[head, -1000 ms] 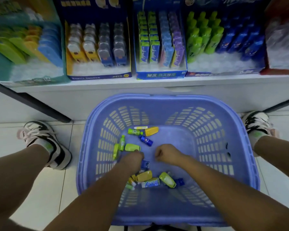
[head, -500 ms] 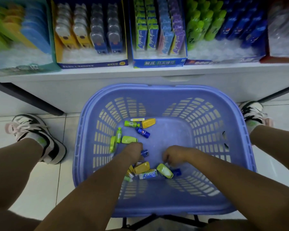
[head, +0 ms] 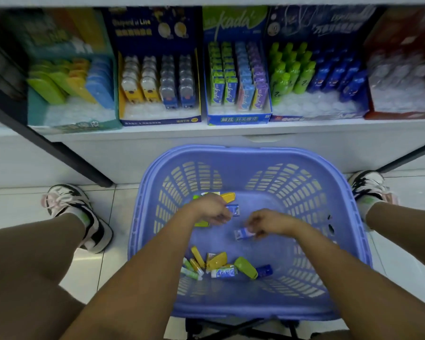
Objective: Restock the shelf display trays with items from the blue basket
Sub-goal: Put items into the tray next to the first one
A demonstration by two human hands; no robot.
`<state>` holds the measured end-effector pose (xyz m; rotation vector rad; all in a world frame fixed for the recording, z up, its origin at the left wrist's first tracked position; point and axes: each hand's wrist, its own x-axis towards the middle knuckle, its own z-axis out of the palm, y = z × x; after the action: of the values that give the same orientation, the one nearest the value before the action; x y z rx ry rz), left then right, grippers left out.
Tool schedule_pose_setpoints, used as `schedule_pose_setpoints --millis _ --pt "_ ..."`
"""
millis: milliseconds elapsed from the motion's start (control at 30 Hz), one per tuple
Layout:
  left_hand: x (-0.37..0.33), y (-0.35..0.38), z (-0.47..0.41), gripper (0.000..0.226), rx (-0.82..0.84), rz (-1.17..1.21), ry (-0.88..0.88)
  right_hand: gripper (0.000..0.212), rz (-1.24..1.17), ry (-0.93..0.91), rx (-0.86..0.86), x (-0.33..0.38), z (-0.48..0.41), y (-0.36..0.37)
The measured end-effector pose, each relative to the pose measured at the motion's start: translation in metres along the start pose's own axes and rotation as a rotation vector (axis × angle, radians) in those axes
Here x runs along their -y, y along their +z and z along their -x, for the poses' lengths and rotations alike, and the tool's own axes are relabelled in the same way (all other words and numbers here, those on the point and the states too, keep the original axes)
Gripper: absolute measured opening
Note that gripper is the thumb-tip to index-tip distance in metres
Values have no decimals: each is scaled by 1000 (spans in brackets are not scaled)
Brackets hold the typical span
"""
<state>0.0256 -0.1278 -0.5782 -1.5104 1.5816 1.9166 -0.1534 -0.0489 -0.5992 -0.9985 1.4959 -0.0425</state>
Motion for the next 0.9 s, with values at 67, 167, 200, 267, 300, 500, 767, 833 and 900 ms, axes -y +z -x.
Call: schedule_pose_setpoints --millis 67,167,200,267,300,500,767,833,900 --pt "-18 -7 12 19 20 96 30 14 -242 -57 -17 19 19 -19" --pt "-46 -20 36 18 -41 162 117 16 -483 -179 -45 49 44 -39" --pt "-56 -26 46 15 -71 188 148 17 -541 -230 -63 58 52 -44" --pt "-73 -39 70 13 -124 245 205 18 -620 -337 -100 71 65 -50" --pt "-80 -46 83 13 -145 265 232 18 -651 -390 -111 76 70 -53" --pt "-111 -87 157 29 -334 145 290 20 -775 -697 -286 117 94 -63" --pt "-107 -132 210 35 -321 186 305 19 -551 -929 -672 173 103 -77" --pt "-100 -139 209 34 -347 211 318 20 -437 -933 -719 195 95 -75" --pt "-94 -145 204 32 -370 186 313 21 -233 -921 -784 216 84 -73"
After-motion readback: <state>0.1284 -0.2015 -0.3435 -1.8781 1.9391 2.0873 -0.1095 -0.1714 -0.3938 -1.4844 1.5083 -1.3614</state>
